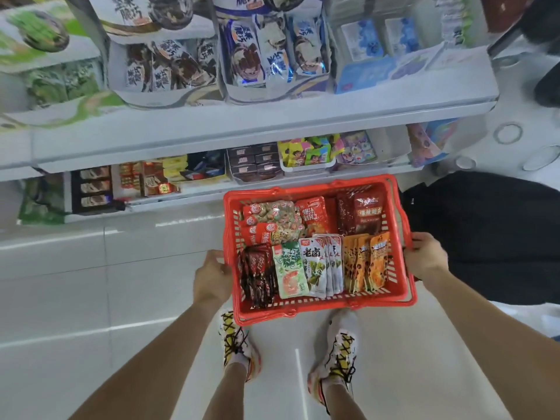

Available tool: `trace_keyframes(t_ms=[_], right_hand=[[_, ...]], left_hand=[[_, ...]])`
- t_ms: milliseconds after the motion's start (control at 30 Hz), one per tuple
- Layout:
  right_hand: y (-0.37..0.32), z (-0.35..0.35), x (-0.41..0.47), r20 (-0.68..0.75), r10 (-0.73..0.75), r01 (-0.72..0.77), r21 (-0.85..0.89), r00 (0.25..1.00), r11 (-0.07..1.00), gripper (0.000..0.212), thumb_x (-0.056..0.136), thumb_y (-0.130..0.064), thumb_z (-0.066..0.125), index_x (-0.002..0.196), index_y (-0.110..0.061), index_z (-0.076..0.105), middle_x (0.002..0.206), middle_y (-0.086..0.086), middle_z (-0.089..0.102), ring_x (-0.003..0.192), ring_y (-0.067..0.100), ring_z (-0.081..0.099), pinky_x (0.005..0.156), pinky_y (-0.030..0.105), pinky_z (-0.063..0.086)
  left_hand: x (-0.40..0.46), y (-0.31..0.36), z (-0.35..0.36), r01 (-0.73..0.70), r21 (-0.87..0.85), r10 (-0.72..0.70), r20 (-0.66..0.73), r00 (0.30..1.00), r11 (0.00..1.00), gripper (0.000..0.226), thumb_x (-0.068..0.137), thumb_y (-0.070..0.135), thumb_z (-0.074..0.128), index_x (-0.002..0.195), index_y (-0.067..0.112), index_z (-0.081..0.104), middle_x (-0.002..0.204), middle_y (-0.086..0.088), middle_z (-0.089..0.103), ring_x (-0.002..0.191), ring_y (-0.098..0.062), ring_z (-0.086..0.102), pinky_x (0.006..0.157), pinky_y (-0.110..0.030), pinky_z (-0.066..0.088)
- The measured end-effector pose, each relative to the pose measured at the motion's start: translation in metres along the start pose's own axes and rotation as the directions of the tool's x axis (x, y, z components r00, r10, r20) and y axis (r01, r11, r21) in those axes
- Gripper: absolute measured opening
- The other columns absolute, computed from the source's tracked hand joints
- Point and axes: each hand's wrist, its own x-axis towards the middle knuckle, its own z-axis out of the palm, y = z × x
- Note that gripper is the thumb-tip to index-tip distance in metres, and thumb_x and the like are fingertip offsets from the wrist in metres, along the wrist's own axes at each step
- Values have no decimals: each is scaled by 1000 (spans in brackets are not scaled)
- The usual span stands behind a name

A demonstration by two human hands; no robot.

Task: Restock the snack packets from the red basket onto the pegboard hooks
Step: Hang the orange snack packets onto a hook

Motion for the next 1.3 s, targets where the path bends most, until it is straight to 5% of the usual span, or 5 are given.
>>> trace_keyframes(t_ms=[167, 367, 667, 1033, 1300], right_hand=[[-10, 10, -2, -18, 15, -17, -101, 1000, 995, 52, 97, -16, 62, 145, -8, 46, 119, 16, 66, 99, 37, 68, 80, 48, 60], [-50, 59, -46, 50, -373, 376, -71, 927, 924, 43, 98, -13, 67, 139, -12, 56, 132, 8, 63, 119, 29, 62, 98, 42, 54], [-113, 182, -14, 271, -455, 501, -135, 848, 855, 68, 91, -17, 77, 146, -9, 38, 135, 11, 58, 129, 31, 54, 109, 43, 50], [-102, 218, 23, 239, -516, 544, -64, 822, 837, 88, 77, -11, 87, 149, -21, 36, 136, 9, 38, 119, 37, 58, 104, 48, 53], [-94, 212, 23, 138, -646, 652, 10, 750, 759, 64, 72, -18, 91, 118, -20, 47, 113, -6, 50, 107, 22, 54, 86, 37, 52]], left_hand=[[22, 7, 1, 3, 170, -16, 76, 997, 985, 62, 106, 31, 58, 158, 6, 34, 150, -20, 53, 138, -38, 52, 111, -47, 45], [25, 33, 9, -414, 306, 438, -11, 899, 857, 59, 99, 24, 69, 152, 13, 45, 147, -12, 51, 139, -33, 46, 112, -43, 44], [115, 66, 66, -512, 586, 520, 174, 836, 628, 106, 88, 46, 82, 164, 8, 19, 166, -15, 34, 156, -33, 28, 128, -43, 28], [147, 48, 78, -610, 560, 587, 251, 770, 560, 88, 79, 45, 90, 147, 27, 36, 142, -10, 55, 130, -29, 55, 101, -41, 52], [135, 44, 74, -635, 599, 689, 182, 702, 488, 74, 78, 42, 90, 138, 31, 50, 151, -8, 41, 145, -29, 35, 93, -42, 58]])
